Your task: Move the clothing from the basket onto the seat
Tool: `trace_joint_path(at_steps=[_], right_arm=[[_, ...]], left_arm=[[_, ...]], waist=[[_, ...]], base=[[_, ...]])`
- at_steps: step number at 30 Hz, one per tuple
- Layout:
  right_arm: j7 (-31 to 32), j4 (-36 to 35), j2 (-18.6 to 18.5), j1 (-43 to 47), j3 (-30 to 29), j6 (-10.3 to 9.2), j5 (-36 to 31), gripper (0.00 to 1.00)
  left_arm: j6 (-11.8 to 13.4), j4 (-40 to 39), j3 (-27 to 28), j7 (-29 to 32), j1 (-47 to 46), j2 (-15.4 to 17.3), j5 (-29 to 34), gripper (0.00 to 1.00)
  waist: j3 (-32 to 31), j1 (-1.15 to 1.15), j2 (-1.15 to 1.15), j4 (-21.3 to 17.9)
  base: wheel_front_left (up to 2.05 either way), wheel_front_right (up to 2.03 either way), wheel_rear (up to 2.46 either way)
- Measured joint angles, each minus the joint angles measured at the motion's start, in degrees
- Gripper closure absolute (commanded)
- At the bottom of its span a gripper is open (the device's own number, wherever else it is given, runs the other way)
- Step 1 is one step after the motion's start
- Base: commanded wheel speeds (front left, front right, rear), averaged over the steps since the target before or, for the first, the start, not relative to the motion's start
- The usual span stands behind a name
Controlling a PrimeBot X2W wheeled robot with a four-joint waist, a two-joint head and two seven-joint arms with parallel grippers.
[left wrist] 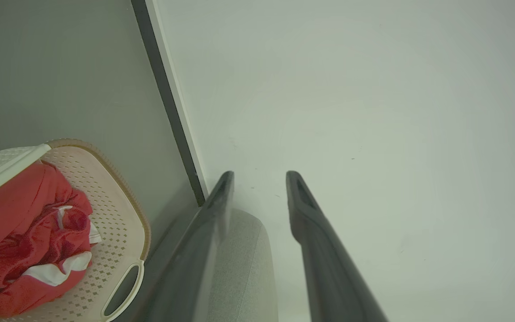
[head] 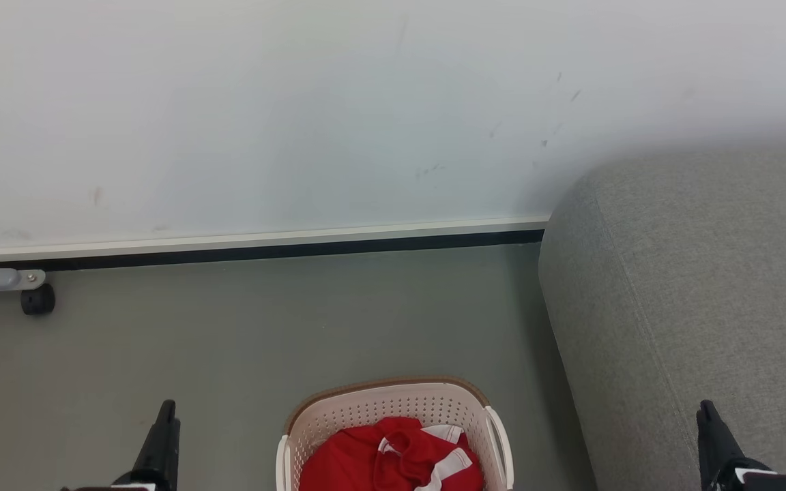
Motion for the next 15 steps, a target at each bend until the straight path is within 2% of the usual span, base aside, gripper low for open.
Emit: trace_joint_path(at_steps=[9,15], right_arm=[[-1.4,0.0,0.1,0.4,1.4,-0.08,-0.5,0.00],[-2.6,-0.8,0.1,0.4,2.1,-0.64,-2.3,0.00]], left_arm=[[0.0,-0.2,-1.6,-1.3,0.4,-0.1,0.4,0.00],[0.5,-0.9,-2.5,-2.7,0.3,0.0,3.4,0.00]], waist=[[-0.1,0.00,0.00,0.0],[-0.3,0.00,0.00,0.0]], base=[[0.00,0.00,0.00],[0.00,0.00,0.00]])
